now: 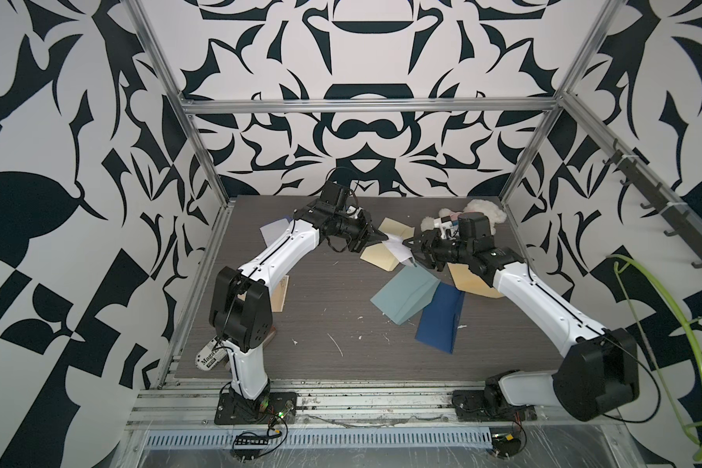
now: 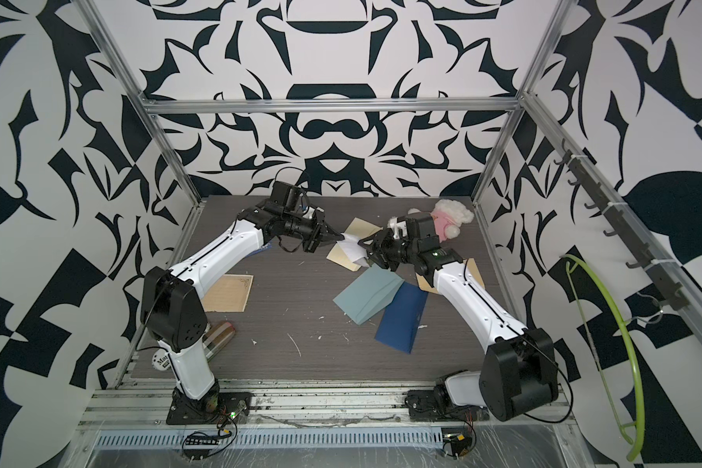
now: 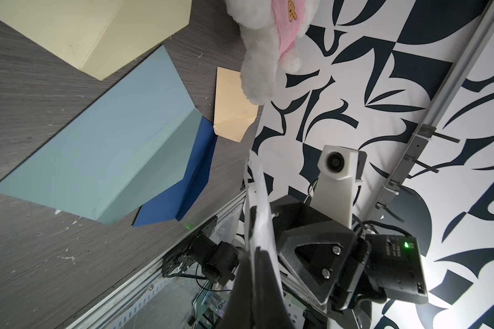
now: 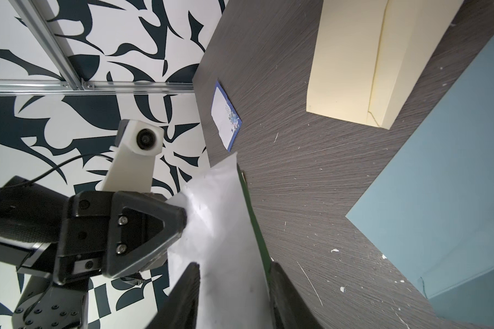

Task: Take the letter paper out of the envelope
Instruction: Unfold the letter paper.

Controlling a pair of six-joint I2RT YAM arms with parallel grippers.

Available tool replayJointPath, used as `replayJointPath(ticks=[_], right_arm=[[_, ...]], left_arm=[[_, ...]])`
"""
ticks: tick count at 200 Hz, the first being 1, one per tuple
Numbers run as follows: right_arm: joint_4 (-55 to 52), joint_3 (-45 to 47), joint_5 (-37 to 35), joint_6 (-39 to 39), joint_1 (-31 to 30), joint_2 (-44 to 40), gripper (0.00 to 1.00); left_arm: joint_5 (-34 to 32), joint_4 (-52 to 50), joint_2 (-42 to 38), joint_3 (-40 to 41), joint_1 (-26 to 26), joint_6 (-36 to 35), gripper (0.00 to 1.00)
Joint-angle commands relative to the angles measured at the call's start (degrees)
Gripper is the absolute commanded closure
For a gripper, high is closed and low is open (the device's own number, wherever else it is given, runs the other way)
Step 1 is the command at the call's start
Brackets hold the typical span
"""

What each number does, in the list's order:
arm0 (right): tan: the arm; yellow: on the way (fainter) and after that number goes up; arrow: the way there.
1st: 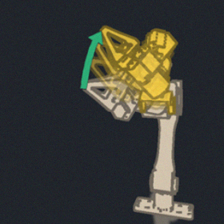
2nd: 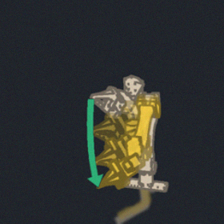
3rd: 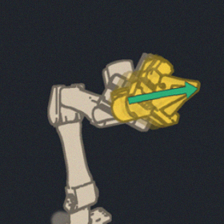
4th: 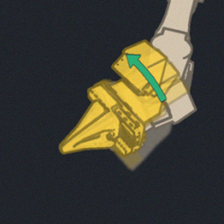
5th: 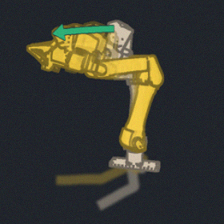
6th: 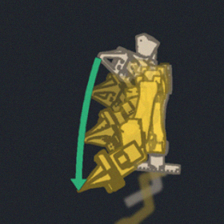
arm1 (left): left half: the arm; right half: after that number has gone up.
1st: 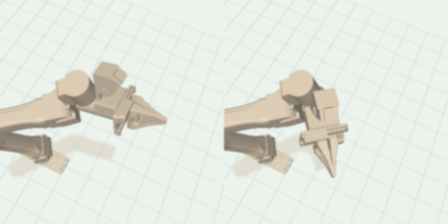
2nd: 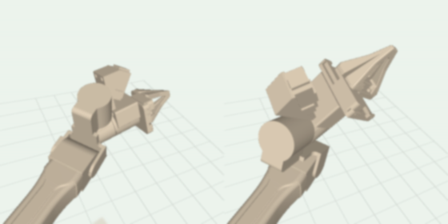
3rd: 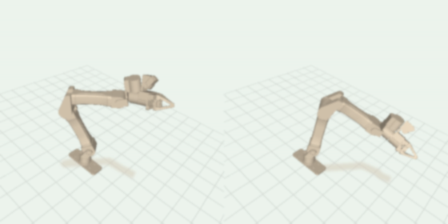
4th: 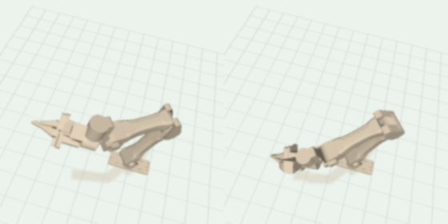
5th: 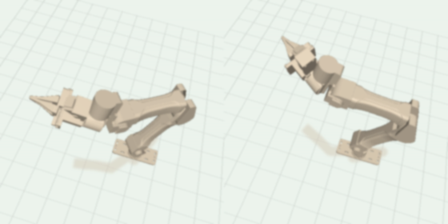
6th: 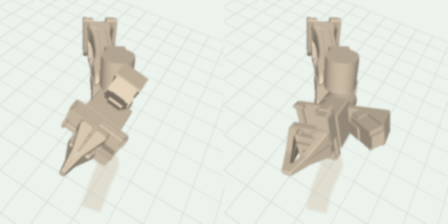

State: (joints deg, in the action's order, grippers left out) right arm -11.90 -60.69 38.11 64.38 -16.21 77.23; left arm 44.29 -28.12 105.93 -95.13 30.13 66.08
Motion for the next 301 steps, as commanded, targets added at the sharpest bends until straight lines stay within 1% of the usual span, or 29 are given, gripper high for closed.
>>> replayJointPath(ticks=[1, 26, 54, 135, 164, 210, 263, 301], right_arm=[[2.8, -1.2, 0.9, 0.9, 0.2, -2.3, 0.58], [5.1, -0.5, 1.0, 3.1, 0.2, -2.6, 0.58], [11.7, 2.5, 0.6, 9.0, 0.1, -3.6, 0.55], [27.2, 11.5, -6.8, 26.6, 0.0, -7.3, 0.5], [29.6, 12.9, -9.8, 31.8, -0.4, -8.5, 0.49], [32.4, 14.8, -14.1, 36.2, -1.9, -9.8, 0.47], [34.5, 15.3, -17.1, 37.4, -4.7, -9.3, 0.47], [34.3, 14.4, -20.1, 38.2, -7.1, -9.0, 0.43]], left_arm=[[1.1, -0.2, 0.9, -1.6, 0.1, -0.9, 1.0], [1.1, -0.1, 1.1, -1.8, 0.1, -0.8, 1.0], [1.1, 0.6, 1.3, -1.6, 0.1, -0.5, 1.0], [1.0, 8.3, 1.1, 1.2, 0.7, 3.9, 1.0], [0.8, 9.5, 1.5, 1.7, 1.0, 4.5, 1.0], [0.5, 12.7, 1.6, 2.3, 1.1, 6.4, 1.0], [0.3, 15.0, 1.9, 3.0, 1.2, 7.9, 1.0], [-0.2, 15.5, 2.0, 2.9, 1.3, 7.9, 1.0]])
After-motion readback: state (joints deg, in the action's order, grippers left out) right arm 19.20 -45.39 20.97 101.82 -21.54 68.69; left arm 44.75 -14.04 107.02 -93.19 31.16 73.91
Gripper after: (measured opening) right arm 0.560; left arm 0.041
